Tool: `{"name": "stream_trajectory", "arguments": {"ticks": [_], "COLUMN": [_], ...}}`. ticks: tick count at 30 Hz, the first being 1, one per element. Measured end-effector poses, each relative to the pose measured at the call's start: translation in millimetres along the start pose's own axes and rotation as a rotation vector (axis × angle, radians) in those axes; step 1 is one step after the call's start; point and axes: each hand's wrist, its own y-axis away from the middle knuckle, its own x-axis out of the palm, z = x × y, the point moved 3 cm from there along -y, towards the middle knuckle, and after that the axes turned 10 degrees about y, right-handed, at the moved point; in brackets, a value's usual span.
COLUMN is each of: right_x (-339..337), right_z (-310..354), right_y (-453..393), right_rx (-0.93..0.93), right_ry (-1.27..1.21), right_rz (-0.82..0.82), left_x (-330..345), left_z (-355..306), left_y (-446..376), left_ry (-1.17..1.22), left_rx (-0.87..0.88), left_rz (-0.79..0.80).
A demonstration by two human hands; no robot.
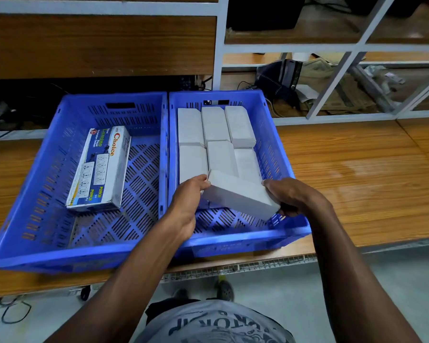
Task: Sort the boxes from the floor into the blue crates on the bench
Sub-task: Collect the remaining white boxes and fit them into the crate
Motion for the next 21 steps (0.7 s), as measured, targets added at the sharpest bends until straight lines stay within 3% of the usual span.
{"name": "stream_trajectory", "arguments": {"ticks": [5,10,15,21], "right_x": [1.3,10.1,12.9,12.2], "right_z": [-0.2,1.5,-1.6,-1.5], "right_y": [7.5,20.2,23.4,30.3], "right_rx": [-0.013,-0.066,-0.247,-0.495], "right_ry": [-0.035,-0.161,-0.347,-0.894], "right_rz": [0.060,0.156,0.095,0.067], "left_x": [5.5,5.9,0.1,2.4], "left_z": [-7.6,-16.9,-17.0,-7.2], "left_y": [1.5,-1.8,-10.8,-5.3], "left_ry": [-0.026,-0.047,-0.061,0.027], "left_rx": [0.201,0.368,0.301,0.171], "left_rz": [0.136,0.071,-0.022,-0.017]}}
